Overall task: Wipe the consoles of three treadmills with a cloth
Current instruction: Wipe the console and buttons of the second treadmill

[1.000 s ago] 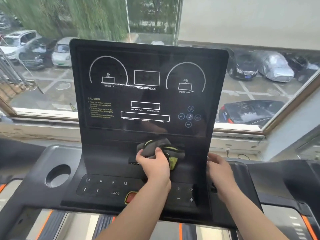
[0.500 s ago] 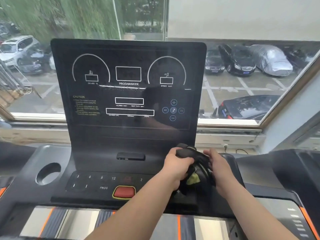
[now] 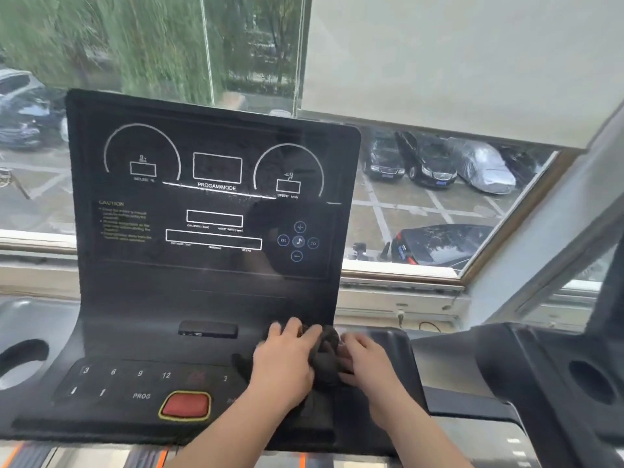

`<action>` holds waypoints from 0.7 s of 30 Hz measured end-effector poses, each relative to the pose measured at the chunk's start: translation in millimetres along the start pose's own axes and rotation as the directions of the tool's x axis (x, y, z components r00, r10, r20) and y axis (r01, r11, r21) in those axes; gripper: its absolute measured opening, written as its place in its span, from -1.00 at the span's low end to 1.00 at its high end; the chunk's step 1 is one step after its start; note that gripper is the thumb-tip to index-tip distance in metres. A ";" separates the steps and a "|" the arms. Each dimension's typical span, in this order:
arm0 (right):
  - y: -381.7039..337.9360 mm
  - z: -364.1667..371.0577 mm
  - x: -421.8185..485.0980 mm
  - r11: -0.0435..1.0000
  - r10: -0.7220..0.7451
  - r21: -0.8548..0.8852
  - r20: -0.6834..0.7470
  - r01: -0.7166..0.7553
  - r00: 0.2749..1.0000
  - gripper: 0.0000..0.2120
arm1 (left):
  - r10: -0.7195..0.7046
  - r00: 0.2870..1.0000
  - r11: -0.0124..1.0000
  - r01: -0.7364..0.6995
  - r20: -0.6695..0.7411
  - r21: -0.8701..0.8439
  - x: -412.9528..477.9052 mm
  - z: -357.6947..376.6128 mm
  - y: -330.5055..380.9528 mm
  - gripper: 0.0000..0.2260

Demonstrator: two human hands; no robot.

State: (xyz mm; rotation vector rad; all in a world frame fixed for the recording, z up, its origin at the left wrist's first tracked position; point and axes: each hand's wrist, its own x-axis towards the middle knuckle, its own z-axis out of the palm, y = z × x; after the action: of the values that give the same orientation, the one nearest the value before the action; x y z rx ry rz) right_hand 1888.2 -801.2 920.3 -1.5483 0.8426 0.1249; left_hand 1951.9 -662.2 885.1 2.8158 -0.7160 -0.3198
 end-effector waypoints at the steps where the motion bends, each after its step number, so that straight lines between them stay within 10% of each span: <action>1: 1.6 -2.5 -0.2 1.000 0.002 -0.028 -0.019 -0.002 1.000 -0.77 | -0.007 0.999 0.999 0.009 0.036 -0.054 -1.1 2.8 1.3 -0.45; 6: 13.9 -7.9 2.2 0.995 -0.023 -0.094 -0.104 0.013 0.994 -0.73 | 0.129 0.983 0.984 -0.110 0.133 -0.141 -17.8 10.1 -1.5 -0.61; 13: 18.3 -6.7 -7.7 0.978 -0.139 -0.169 -0.110 0.119 0.984 -0.78 | 0.166 0.947 0.978 -0.124 -0.274 0.166 16.9 9.3 -32.6 -0.34; 21: 30.1 -13.6 -8.8 0.830 -0.270 -0.495 0.046 0.256 0.962 -0.61 | 0.261 0.965 0.963 -0.258 0.021 -0.078 -17.6 3.1 -20.1 -0.61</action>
State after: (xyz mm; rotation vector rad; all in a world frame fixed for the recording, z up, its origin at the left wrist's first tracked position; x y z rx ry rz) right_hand 1859.4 -807.3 903.0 -2.1457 0.6309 0.1272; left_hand 1944.9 -636.8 879.6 2.6105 -1.0438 -0.3365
